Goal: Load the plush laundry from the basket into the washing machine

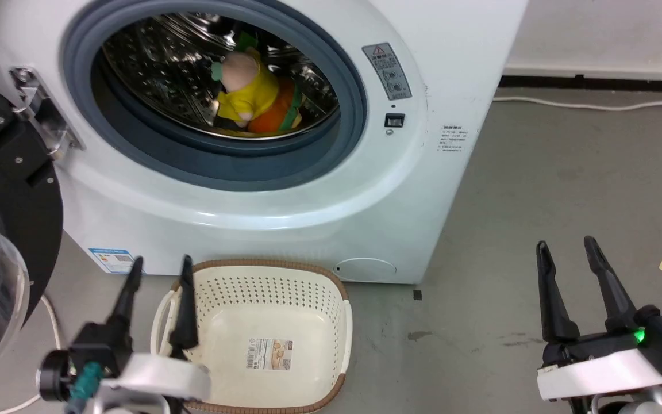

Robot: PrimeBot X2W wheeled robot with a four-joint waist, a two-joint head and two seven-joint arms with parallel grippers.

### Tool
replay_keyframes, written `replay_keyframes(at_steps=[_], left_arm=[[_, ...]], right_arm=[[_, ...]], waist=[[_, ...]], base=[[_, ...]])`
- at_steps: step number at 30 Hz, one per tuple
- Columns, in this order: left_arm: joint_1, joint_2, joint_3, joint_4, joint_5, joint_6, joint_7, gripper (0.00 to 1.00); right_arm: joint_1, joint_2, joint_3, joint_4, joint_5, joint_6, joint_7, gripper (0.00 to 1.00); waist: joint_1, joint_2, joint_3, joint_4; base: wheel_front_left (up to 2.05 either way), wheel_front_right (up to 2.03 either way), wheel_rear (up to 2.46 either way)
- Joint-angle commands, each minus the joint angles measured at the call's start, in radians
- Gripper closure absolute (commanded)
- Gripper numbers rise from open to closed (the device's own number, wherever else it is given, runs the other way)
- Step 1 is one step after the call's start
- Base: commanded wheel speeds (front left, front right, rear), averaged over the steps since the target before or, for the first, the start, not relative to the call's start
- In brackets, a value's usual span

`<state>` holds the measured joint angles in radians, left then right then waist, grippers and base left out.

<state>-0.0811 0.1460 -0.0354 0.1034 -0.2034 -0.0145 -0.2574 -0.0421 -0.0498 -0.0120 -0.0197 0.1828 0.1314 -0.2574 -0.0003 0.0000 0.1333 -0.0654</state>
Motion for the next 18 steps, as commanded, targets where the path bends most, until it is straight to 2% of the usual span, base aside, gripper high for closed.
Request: replay_keyframes(at_steps=[1, 6, 17, 18], left_arm=[[0.017, -0.014, 0.003, -0.017, 0.009, 0.003, -0.004, 0.00], [0.070, -0.040, -0.007, -0.019, 0.046, 0.005, -0.004, 0.00], [0.068, -0.055, -0.006, -0.002, 0.093, -0.007, -0.004, 0.00], [0.063, -0.052, -0.010, -0.003, 0.088, -0.006, 0.001, 1.00]], right_arm=[[0.016, 0.000, 0.002, 0.005, -0.010, -0.001, -0.004, 0.00], [0.043, 0.000, 0.013, 0.028, -0.032, -0.001, -0.004, 0.00], [0.057, 0.000, 0.025, 0.057, -0.046, -0.001, -0.004, 0.00], [0.045, 0.000, 0.024, 0.052, -0.047, 0.000, 0.001, 1.00]], waist=[[0.0003, 0.0000, -0.008, 0.005], [0.0003, 0.0000, -0.019, 0.013], [0.0003, 0.0000, -0.023, 0.031], [0.0003, 0.0000, -0.023, 0.031]], base=[[0.00, 0.00, 0.00], [0.00, 0.00, 0.00], [0.00, 0.00, 0.00], [0.00, 0.00, 0.00]])
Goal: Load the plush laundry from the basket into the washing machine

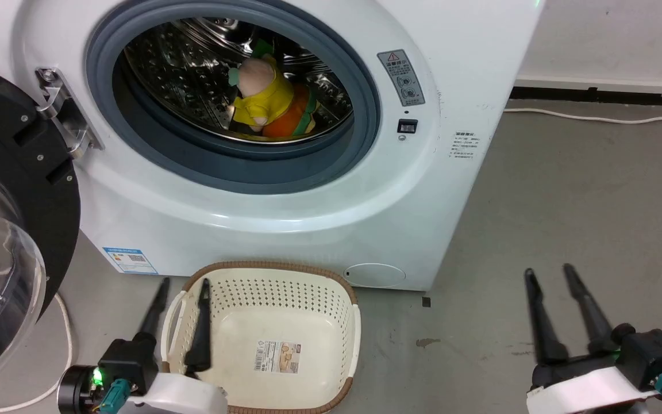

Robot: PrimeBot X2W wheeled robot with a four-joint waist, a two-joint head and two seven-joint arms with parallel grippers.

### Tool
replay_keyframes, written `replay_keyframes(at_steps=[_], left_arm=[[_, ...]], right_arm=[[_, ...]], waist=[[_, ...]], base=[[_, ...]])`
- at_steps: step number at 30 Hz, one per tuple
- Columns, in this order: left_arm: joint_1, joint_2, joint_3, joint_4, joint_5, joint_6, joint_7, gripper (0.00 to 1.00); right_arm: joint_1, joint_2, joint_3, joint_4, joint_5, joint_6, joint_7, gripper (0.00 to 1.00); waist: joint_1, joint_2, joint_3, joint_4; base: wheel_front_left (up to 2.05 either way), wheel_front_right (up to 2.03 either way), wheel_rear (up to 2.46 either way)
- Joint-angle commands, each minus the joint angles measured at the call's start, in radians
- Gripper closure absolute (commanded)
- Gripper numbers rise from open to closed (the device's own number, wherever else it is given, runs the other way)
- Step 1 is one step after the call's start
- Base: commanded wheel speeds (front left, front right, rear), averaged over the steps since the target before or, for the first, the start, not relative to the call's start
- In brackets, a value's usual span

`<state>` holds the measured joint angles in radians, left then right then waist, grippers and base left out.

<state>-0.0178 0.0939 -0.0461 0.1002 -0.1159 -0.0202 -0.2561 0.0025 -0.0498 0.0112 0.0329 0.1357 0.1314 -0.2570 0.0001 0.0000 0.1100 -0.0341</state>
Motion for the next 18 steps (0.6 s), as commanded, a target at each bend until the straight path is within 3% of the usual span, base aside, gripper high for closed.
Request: replay_keyframes(at_steps=[1, 18], left_arm=[[0.000, 0.000, 0.000, 0.000, 0.000, 0.000, 0.001, 1.00], [0.002, -0.006, 0.004, -0.013, 0.015, 0.003, 0.034, 1.00]], right_arm=[[0.000, 0.000, 0.000, 0.000, 0.000, 0.000, 0.000, 1.00], [-0.001, 0.000, -0.002, -0.004, -0.018, 0.000, 0.034, 1.00]], waist=[[0.0000, 0.0000, 0.000, 0.000], [0.0000, 0.0000, -0.015, 0.005]], base=[[0.00, 0.00, 0.00], [0.00, 0.00, 0.00]])
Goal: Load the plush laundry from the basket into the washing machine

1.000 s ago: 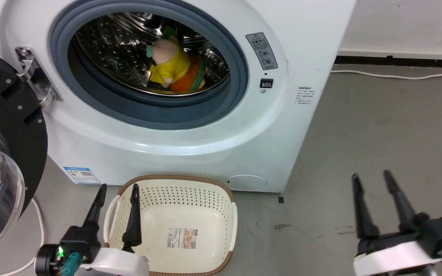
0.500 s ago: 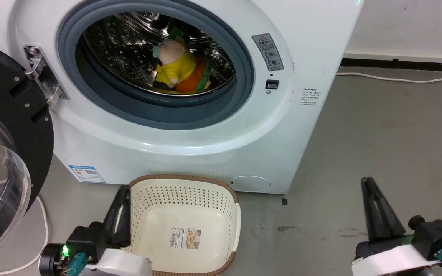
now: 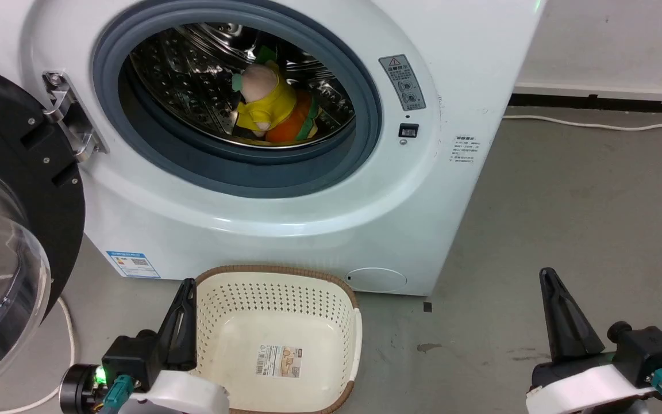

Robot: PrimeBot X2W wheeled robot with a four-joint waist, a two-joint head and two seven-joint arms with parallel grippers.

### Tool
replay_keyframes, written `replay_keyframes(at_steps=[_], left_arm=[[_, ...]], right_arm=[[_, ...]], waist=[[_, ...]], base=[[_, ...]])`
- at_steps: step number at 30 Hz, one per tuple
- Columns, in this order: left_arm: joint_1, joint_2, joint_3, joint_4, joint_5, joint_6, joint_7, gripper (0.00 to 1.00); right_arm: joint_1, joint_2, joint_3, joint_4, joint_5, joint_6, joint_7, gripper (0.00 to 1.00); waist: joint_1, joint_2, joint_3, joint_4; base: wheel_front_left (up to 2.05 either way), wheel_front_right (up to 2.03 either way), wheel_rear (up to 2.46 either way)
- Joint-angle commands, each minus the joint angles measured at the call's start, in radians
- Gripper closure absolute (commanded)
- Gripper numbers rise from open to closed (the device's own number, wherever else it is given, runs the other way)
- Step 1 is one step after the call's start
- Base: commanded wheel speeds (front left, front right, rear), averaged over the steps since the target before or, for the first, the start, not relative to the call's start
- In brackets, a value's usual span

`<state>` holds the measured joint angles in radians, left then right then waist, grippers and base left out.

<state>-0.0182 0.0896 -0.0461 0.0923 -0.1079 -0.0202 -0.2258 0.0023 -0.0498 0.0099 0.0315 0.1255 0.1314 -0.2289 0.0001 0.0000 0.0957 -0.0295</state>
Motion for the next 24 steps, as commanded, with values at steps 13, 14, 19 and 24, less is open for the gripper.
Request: replay_keyframes(at_steps=[13, 14, 19, 24], left_arm=[[0.004, -0.006, 0.009, -0.016, 0.019, 0.005, 0.030, 1.00], [0.004, -0.006, 0.010, -0.016, 0.020, 0.005, 0.032, 1.00], [0.005, -0.008, 0.012, -0.020, 0.025, 0.006, 0.042, 1.00], [0.006, -0.010, 0.014, -0.024, 0.029, 0.007, 0.052, 1.00]], right_arm=[[-0.001, 0.000, -0.001, -0.006, -0.022, 0.000, 0.032, 1.00], [-0.001, 0.000, -0.002, -0.007, -0.023, 0.000, 0.034, 1.00], [-0.001, 0.000, -0.002, -0.008, -0.028, 0.000, 0.044, 1.00], [-0.001, 0.000, -0.002, -0.009, -0.034, 0.000, 0.055, 1.00]], waist=[[-0.0001, 0.0000, -0.012, 0.004], [-0.0001, 0.0000, -0.013, 0.004], [-0.0001, 0.0000, -0.017, 0.005], [-0.0001, 0.0000, -0.021, 0.007]], base=[[0.00, 0.00, 0.00], [0.00, 0.00, 0.00], [0.00, 0.00, 0.00], [0.00, 0.00, 0.00]])
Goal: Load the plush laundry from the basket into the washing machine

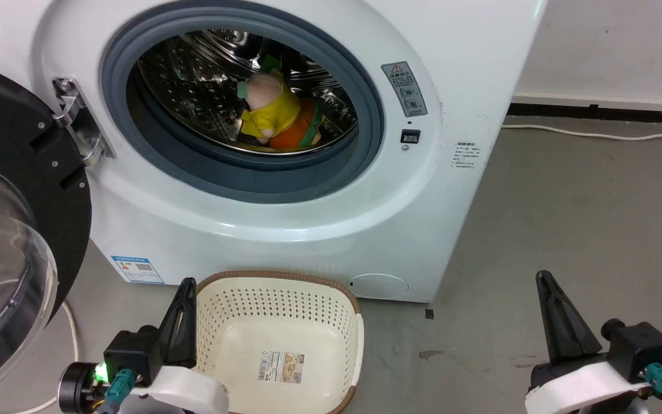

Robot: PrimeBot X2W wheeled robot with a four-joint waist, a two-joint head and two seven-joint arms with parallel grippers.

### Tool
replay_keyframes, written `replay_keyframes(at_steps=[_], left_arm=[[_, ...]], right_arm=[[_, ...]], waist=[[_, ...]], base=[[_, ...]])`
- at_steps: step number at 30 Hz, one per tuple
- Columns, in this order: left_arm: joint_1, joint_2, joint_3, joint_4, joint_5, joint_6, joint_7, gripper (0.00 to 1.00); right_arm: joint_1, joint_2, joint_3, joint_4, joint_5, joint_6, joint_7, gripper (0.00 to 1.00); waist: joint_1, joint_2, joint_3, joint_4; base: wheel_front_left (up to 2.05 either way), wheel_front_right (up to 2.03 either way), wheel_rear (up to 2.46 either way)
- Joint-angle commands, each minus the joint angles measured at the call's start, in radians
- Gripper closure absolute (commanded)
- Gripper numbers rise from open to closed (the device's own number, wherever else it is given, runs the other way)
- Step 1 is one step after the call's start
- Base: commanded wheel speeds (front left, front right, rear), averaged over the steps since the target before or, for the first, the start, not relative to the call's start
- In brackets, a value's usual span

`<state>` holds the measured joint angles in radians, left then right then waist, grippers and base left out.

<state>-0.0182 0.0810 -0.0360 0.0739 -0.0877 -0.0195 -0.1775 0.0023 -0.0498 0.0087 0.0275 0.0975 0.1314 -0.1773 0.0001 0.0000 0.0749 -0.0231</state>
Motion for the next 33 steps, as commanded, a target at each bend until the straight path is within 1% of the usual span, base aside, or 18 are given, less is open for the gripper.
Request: replay_keyframes(at_steps=[1, 33], left_arm=[[0.006, -0.002, 0.004, -0.007, 0.010, 0.006, 0.006, 1.00], [0.011, -0.012, 0.016, -0.032, 0.039, 0.011, 0.069, 1.00]], right_arm=[[-0.001, 0.000, -0.001, -0.005, -0.007, 0.000, 0.005, 1.00], [-0.001, 0.000, -0.004, -0.014, -0.040, 0.000, 0.069, 1.00]], waist=[[0.0000, 0.0000, -0.001, 0.001], [0.0000, 0.0000, -0.029, 0.009]], base=[[0.00, 0.00, 0.00], [0.00, 0.00, 0.00]])
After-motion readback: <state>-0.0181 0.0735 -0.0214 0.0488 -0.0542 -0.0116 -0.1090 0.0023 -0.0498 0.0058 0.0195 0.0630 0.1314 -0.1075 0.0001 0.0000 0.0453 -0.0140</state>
